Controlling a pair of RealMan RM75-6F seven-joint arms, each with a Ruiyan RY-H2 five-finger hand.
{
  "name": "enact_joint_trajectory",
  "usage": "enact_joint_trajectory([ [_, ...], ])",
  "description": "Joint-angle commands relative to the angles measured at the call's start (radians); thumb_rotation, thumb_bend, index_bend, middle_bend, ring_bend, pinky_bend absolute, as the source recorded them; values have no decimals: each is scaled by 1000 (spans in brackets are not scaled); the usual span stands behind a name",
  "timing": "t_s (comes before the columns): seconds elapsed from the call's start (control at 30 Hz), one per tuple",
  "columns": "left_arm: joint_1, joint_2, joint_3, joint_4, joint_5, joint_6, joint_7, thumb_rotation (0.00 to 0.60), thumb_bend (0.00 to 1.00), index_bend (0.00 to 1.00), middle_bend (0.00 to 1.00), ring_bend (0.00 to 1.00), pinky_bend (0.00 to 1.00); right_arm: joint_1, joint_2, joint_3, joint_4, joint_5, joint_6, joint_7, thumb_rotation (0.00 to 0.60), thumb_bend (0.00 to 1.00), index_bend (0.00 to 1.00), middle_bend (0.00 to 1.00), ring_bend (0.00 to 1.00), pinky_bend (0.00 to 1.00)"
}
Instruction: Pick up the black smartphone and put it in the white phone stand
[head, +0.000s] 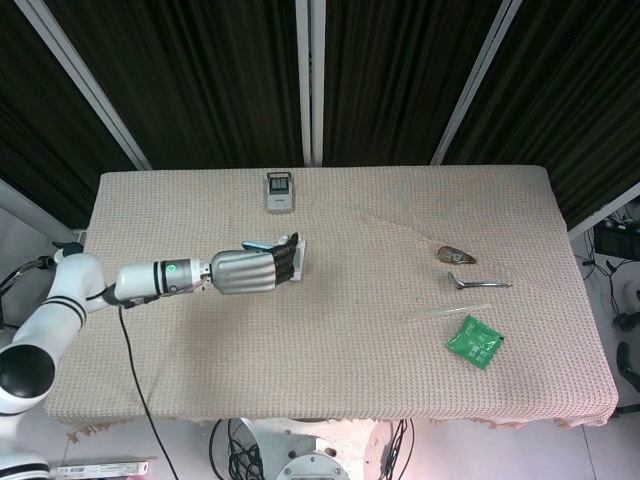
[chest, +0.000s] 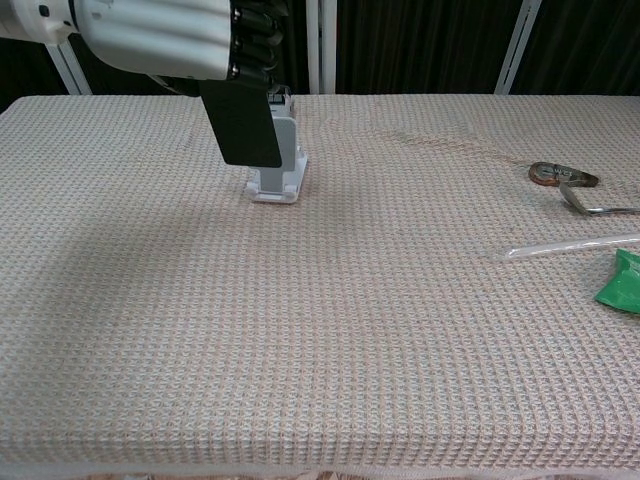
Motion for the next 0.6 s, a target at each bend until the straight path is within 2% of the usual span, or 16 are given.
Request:
enact_joint_trajectory([
  [0.03,-32,-26,15,37,-6,-5,-30,600,453,520,560,311,235,-8,-1,1,0,4,8,3,600,420,0,0,0,0],
  [0.37,-75,-83,34,78,-88,-95,-149,600,449,522,560,311,233,-29,-9,3,16,17,18,27,600,420,0,0,0,0],
  [0.6,-85,-97,63,94,-115,-130,-160,600,450,522,560,309,230,-35,-6,6,20,10,25,37,600,419,0,0,0,0],
])
